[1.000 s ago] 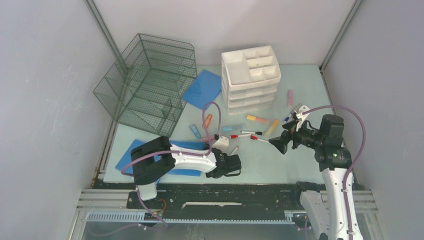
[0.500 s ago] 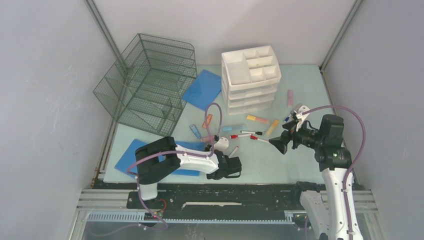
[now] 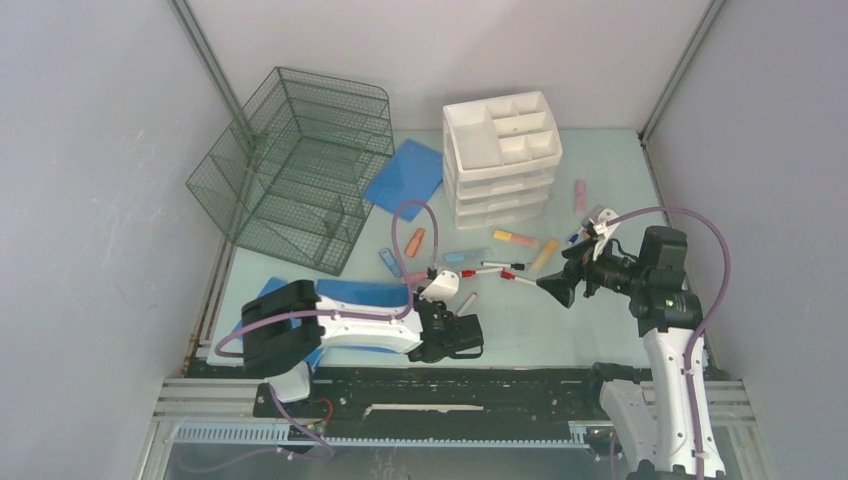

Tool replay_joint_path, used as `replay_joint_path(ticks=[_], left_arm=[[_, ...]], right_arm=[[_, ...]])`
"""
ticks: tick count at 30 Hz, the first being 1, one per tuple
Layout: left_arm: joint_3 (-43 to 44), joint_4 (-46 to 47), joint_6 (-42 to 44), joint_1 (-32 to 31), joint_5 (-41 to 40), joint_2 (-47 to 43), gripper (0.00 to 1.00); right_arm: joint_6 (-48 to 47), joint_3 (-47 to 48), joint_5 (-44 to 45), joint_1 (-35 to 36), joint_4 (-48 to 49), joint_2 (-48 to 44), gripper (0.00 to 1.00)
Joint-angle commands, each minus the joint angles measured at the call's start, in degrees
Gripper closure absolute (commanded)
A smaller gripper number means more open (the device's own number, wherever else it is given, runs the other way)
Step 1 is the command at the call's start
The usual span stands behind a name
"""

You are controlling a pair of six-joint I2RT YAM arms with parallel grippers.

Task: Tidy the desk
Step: Pick up the folder from the corner of the board.

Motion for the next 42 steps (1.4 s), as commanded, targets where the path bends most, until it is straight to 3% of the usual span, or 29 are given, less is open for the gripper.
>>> replay_joint_path(ticks=[1,9,15,21,31,37,42], left_arm=[[-0.33,2.92,-1.21,-1.33,-3.03,-6.17,1.0],[-0.3,5.07,3.18,-1.86,-3.22,-12.3,1.0],[-0.52,6.99,6.55,-1.96,-3.26,-16.62,1.0],[-2.35,9.92,11.16,-1.96,-3.69,-20.85,1.0],[-8.42,16.3,17.43,-0.71,2.2,-29.94,0.99],[-11.66,19.09,17.0,3.3,10.08,-33.15,0.76],[-12.84,18.59,16.17,4.71,13.59,-35.93,0.48]], right_arm=[[-0.14,-0.24,-4.72,-0.03,0.29,0.95,0.0],[-3.04,0.24,-9.45,3.41,-0.15,2.82,0.0],[-12.75,4.28,-11.01,9.47,-5.63,5.86,0.0],[-25.79,7.48,-18.22,10.63,-12.98,11.4,0.0],[-28.73,7.12,-16.52,11.55,-13.55,17.55,0.0],[-28.79,4.79,-17.44,8.79,-11.68,19.35,0.0],[-23.02,0.75,-15.05,8.32,-5.1,15.43,0.0]])
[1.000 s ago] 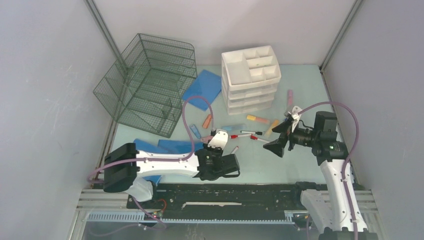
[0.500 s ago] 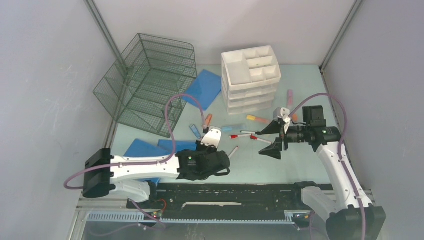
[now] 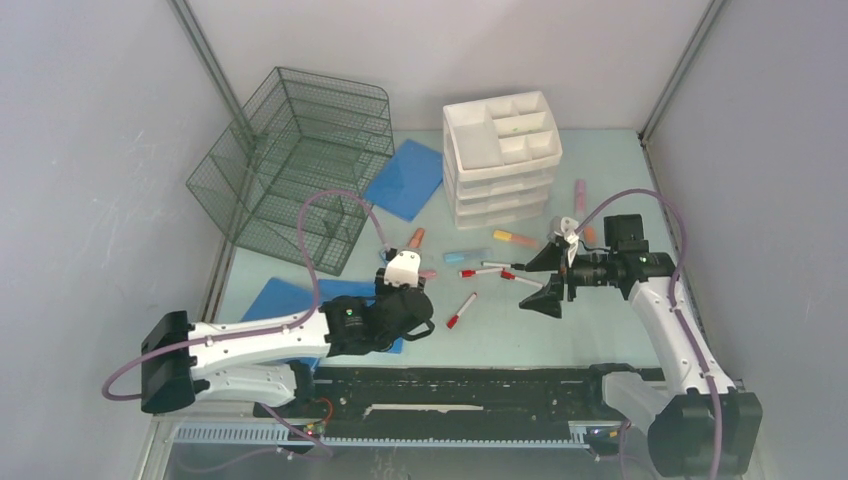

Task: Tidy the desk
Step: Pick up the folder from the corner of the board.

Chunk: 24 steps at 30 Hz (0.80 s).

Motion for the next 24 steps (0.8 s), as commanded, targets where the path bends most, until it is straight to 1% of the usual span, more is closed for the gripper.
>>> replay_joint_path(ticks=[1,3,5,9,11,14,17,21,22,24], left_arm=[[-0.64,1.84,-0.44,0.6,4.37,-3.15,0.44],[-0.7,1.88,-0.55,0.6,5.7,-3.03,0.36],[-0.26,1.41,-0.67,0.6,6.95,-2.29,0.3],[1.38,-0.17,-0.84,0.33,6.16,0.9,0.23],[3.44,-3.2,-1.97,0.18,3.7,4.01,0.23],[8.24,-9.79,-4.58,-0.6,-0.38,11.15,0.23],[14.84,-18.56,-9.74,-2.02,-5.05,21.92,0.24],[23.34,-32.4,-19.52,-3.18,-10.13,34.66,0.32],[24.18,-33.7,-20.48,-3.34,-10.43,36.64,0.33],[24.29,-33.14,-21.16,-3.48,-9.77,38.68,0.33]], right_arm=[[3.41,-2.86,0.91,-0.19,5.94,-3.9,0.0],[4.23,-2.95,2.04,0.57,6.47,-4.64,0.0],[6.56,-2.9,3.69,0.73,7.82,-5.51,0.0],[8.73,-2.95,5.4,0.64,8.3,-6.6,0.0],[9.32,-2.91,5.65,0.83,8.58,-7.07,0.0],[10.04,-2.94,7.64,2.4,9.0,-7.68,0.0],[9.92,-2.93,10.53,4.24,9.29,-8.05,0.0],[9.96,-2.91,12.39,6.11,9.46,-8.15,0.0],[9.94,-2.9,12.66,6.43,9.5,-8.22,0.0],[9.94,-2.91,13.11,6.87,9.54,-8.44,0.0]])
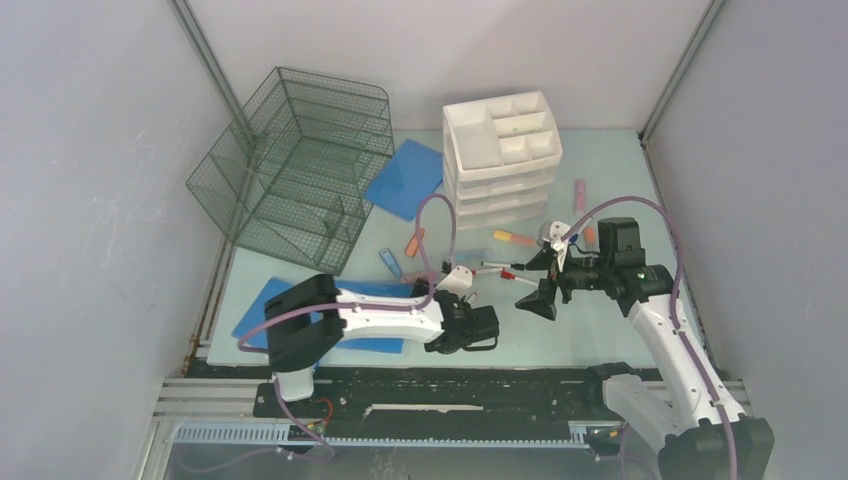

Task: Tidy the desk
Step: Pick up the folder from the corner of the board.

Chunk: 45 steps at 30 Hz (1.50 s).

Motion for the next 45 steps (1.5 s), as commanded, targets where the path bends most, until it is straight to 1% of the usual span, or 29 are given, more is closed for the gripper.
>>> replay_joint_path(ticks=[1,3,7,15,16,18,19,27,31,34,37,38,43,45], left_arm=[[1.86,-8.77,-7.9,-0.64,-4.63,3.96,0.34],[0.34,-7.17,-7.98,-0.68,-4.02,3.86,0.35],[-1.76,-5.62,-8.96,-0.78,-3.49,3.53,0.44],[-3.48,-5.1,-10.1,-1.65,-2.58,5.65,0.45],[-3.64,-5.13,-10.38,-1.68,-2.63,5.72,0.47],[-4.02,-5.09,-10.73,-1.76,-3.02,5.78,0.56],[-4.16,-5.13,-10.81,-1.73,-3.34,5.92,0.57],[-4.33,-5.7,-12.04,-1.74,-4.92,8.12,0.58],[-4.12,-6.79,-14.12,-1.7,-6.44,9.77,0.58],[-4.33,-7.55,-15.97,-1.7,-7.31,10.96,0.6],[-4.7,-7.57,-17.24,-1.69,-7.73,12.09,0.65],[-4.85,-7.6,-17.57,-1.76,-7.71,12.4,0.69],[-5.06,-7.55,-18.53,-1.84,-7.72,13.47,0.87],[-5.26,-7.64,-18.89,-2.13,-7.95,13.04,0.99]], right_arm=[[0.49,0.25,2.19,1.24,1.62,-1.25,0.0],[0.57,0.2,2.44,1.41,1.6,-1.42,0.0],[0.48,0.26,2.72,1.56,1.65,-1.58,0.0],[0.36,0.25,2.85,1.61,1.58,-1.65,0.0],[0.32,0.22,2.81,1.61,1.52,-1.62,0.0],[0.19,0.3,2.67,1.61,1.51,-1.52,0.0],[0.23,0.27,2.65,1.67,1.56,-1.53,0.0],[0.05,0.22,2.75,1.87,1.37,-1.25,0.0],[0.05,0.22,2.72,2.0,1.33,-1.17,0.0],[-0.04,0.27,2.77,2.09,1.36,-1.13,0.0],[-0.04,0.24,2.67,2.14,1.31,-1.09,0.0],[-0.04,0.28,2.63,2.14,1.24,-1.13,0.0],[-0.13,0.26,2.41,2.15,1.15,-1.21,0.0],[-0.1,0.26,2.32,2.15,1.14,-1.17,0.0]])
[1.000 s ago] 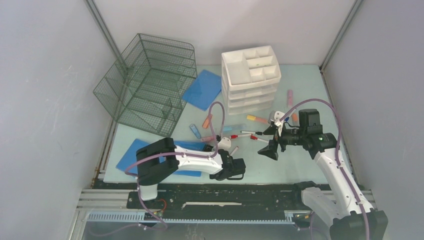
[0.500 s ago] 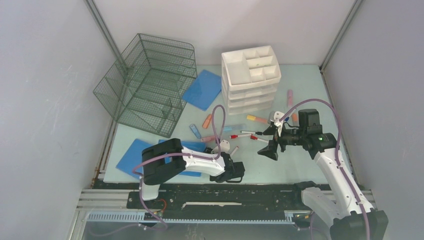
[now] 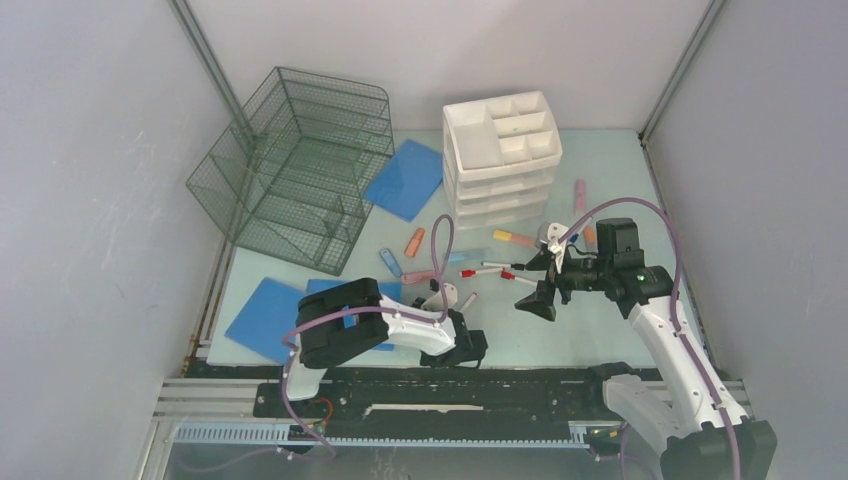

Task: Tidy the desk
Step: Pick up the folder from the corner of the board.

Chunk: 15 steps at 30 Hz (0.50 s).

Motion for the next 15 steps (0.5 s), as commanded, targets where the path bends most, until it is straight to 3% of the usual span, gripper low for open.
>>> replay_joint_path(ticks=[1,8,15], left_arm=[[-0.92,-0.5,-4.2,-0.73,-1.85,-0.34,1.0],[-0.06,-2.0,-4.77,-2.87,-4.59,-8.31,1.0],[1.01,-1.99,-2.55,-4.66,-6.4,-17.0,1.0]], right_arm=[[-0.1,0.24,-0.33,0.5,1.05,-0.47,0.0],[2.52,0.26,-2.79,0.5,1.93,0.39,0.0],[9.47,0.26,-10.74,0.5,4.9,3.38,0.0]])
